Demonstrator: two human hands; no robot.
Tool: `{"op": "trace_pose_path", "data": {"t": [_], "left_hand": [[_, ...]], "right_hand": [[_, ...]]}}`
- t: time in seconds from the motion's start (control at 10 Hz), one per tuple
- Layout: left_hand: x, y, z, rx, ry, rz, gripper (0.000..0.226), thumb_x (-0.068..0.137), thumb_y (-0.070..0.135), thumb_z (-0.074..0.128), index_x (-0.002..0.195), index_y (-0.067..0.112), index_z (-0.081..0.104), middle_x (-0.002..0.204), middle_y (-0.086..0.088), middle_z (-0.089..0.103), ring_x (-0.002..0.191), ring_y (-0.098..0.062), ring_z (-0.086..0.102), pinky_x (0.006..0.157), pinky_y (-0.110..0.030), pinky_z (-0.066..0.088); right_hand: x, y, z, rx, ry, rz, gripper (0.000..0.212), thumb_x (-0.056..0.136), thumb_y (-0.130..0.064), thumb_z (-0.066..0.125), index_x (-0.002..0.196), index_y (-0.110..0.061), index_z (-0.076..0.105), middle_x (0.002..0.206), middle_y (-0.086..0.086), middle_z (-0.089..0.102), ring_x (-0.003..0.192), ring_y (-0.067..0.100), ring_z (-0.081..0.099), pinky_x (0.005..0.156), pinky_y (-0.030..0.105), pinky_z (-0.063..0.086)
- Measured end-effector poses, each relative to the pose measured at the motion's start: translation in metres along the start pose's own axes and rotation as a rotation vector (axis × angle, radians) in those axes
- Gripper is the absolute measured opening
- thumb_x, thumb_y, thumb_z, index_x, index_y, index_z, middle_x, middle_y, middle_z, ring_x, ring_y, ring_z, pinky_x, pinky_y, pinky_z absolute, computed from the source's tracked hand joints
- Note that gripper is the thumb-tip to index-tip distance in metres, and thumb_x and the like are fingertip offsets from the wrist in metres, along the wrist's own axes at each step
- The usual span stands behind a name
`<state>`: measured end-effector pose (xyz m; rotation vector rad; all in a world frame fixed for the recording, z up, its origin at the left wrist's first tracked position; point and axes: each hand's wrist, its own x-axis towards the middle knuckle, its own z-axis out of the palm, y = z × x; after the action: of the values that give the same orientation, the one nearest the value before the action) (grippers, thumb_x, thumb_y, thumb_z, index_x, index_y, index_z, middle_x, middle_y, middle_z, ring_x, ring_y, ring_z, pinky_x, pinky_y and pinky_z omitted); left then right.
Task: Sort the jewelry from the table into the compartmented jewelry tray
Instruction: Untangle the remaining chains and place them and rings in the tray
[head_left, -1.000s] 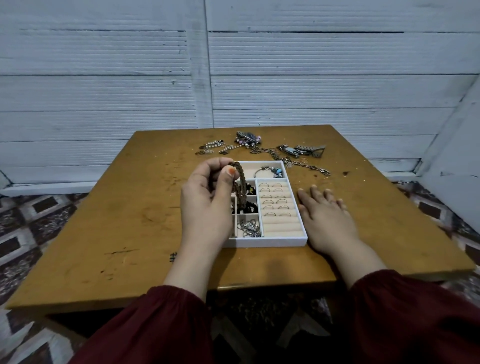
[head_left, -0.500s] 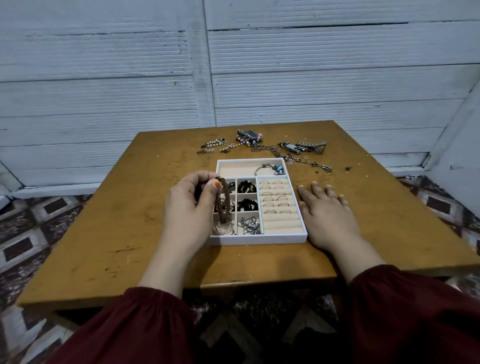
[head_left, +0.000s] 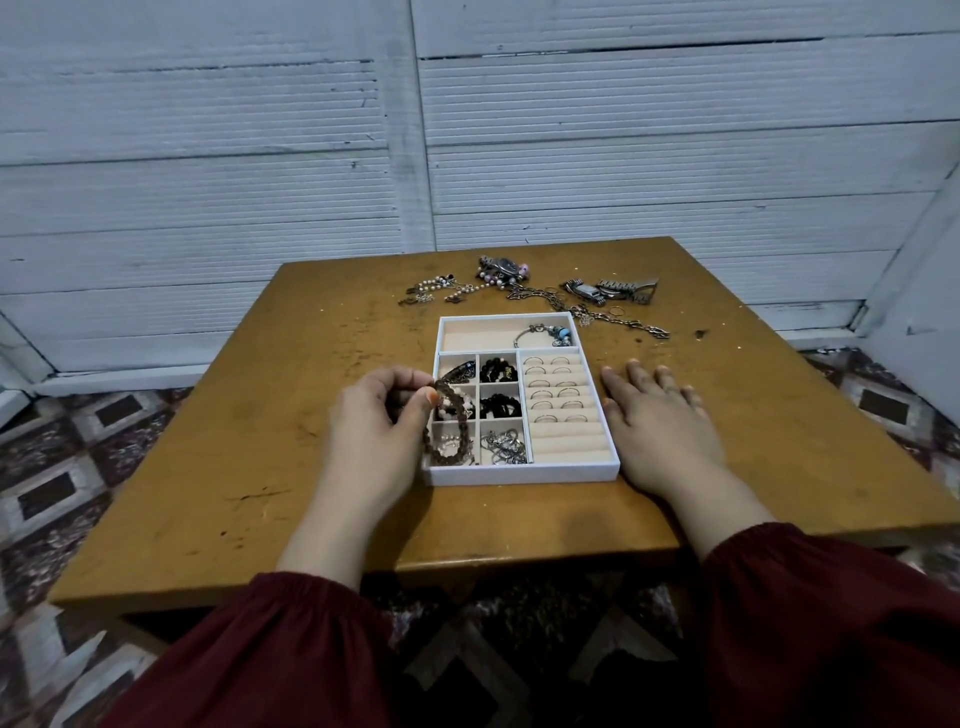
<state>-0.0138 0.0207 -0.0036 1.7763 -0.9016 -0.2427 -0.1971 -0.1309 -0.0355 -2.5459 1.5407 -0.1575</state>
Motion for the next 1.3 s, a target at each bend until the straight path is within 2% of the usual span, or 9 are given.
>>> {"op": "trace_pose_path", "data": {"t": [0.4, 0.6, 0.7, 0.8, 0.9, 1.0, 1.1, 1.2, 1.3], "left_hand": [[-0.004, 0.0, -0.005, 0.14, -0.045, -0.032, 0.024, 0.077, 0.004, 0.067, 0.077, 0.028, 0.063, 0.071, 0.008, 0.064, 0.067, -0.01, 0.062, 0.072, -0.027, 0.054], [-0.008, 0.0, -0.004, 0.209, -0.086, -0.013, 0.023, 0.072, 0.013, 0.08, 0.075, 0.027, 0.062, 0.067, 0.01, 0.068, 0.067, -0.003, 0.066, 0.07, -0.028, 0.056], [-0.009, 0.0, -0.003, 0.296, -0.075, 0.041, 0.024, 0.068, 0.021, 0.083, 0.069, 0.029, 0.061, 0.062, 0.016, 0.065, 0.074, -0.008, 0.065, 0.071, -0.031, 0.054], [-0.009, -0.002, 0.001, 0.425, -0.089, 0.093, 0.022, 0.071, 0.029, 0.079, 0.067, 0.034, 0.059, 0.069, 0.016, 0.065, 0.087, -0.018, 0.059, 0.08, -0.039, 0.05], [-0.008, -0.002, 0.003, 0.564, -0.091, 0.13, 0.011, 0.079, 0.028, 0.066, 0.079, 0.039, 0.063, 0.084, 0.012, 0.067, 0.096, -0.018, 0.056, 0.096, -0.035, 0.035], [-0.004, -0.003, 0.002, 0.572, -0.106, 0.151, 0.016, 0.078, 0.023, 0.064, 0.077, 0.038, 0.061, 0.08, 0.012, 0.067, 0.092, -0.018, 0.057, 0.094, -0.035, 0.039], [-0.002, 0.001, 0.002, 0.605, -0.101, 0.163, 0.016, 0.077, 0.029, 0.071, 0.074, 0.036, 0.057, 0.079, 0.01, 0.063, 0.092, -0.017, 0.049, 0.077, -0.032, 0.039], [0.003, 0.003, 0.002, 0.631, -0.148, 0.188, 0.016, 0.078, 0.027, 0.068, 0.073, 0.036, 0.056, 0.079, 0.011, 0.062, 0.092, -0.015, 0.046, 0.072, -0.03, 0.037], [0.009, 0.003, -0.002, 0.577, -0.218, 0.189, 0.011, 0.073, 0.021, 0.059, 0.072, 0.032, 0.058, 0.071, 0.014, 0.064, 0.085, -0.016, 0.058, 0.073, -0.036, 0.05]], "right_hand": [[0.0, 0.0, 0.001, -0.002, 0.003, 0.0, 0.051, 0.101, -0.039, 0.022, 0.151, -0.031, 0.017, 0.161, -0.002, 0.009, 0.148, 0.023, 0.006, 0.119, 0.041, 0.006], [0.0, 0.001, 0.001, -0.002, 0.006, 0.002, 0.051, 0.101, -0.04, 0.022, 0.151, -0.031, 0.018, 0.161, -0.002, 0.01, 0.148, 0.023, 0.006, 0.119, 0.042, 0.006], [0.001, 0.001, 0.002, 0.01, 0.016, -0.002, 0.051, 0.101, -0.04, 0.023, 0.151, -0.031, 0.02, 0.16, -0.002, 0.012, 0.148, 0.023, 0.007, 0.119, 0.043, 0.007], [0.001, 0.001, 0.002, 0.011, 0.02, -0.001, 0.051, 0.101, -0.041, 0.023, 0.151, -0.031, 0.02, 0.16, -0.002, 0.012, 0.148, 0.023, 0.007, 0.119, 0.043, 0.007], [0.001, 0.001, 0.001, 0.012, 0.021, 0.001, 0.051, 0.101, -0.04, 0.024, 0.151, -0.031, 0.02, 0.16, -0.002, 0.012, 0.148, 0.023, 0.007, 0.119, 0.042, 0.007], [0.0, 0.001, 0.001, 0.016, 0.019, 0.003, 0.051, 0.101, -0.041, 0.024, 0.151, -0.031, 0.02, 0.16, -0.002, 0.013, 0.148, 0.023, 0.007, 0.119, 0.042, 0.007], [0.0, 0.001, 0.001, 0.014, 0.022, 0.004, 0.051, 0.101, -0.041, 0.024, 0.15, -0.031, 0.02, 0.16, -0.002, 0.013, 0.148, 0.023, 0.007, 0.119, 0.042, 0.008], [0.0, 0.0, 0.001, 0.014, 0.021, 0.005, 0.051, 0.101, -0.041, 0.024, 0.15, -0.031, 0.02, 0.16, -0.002, 0.013, 0.148, 0.022, 0.007, 0.119, 0.042, 0.007], [0.0, 0.0, 0.001, 0.016, 0.023, 0.007, 0.051, 0.101, -0.041, 0.024, 0.15, -0.032, 0.021, 0.16, -0.003, 0.013, 0.148, 0.022, 0.007, 0.119, 0.042, 0.007]]}}
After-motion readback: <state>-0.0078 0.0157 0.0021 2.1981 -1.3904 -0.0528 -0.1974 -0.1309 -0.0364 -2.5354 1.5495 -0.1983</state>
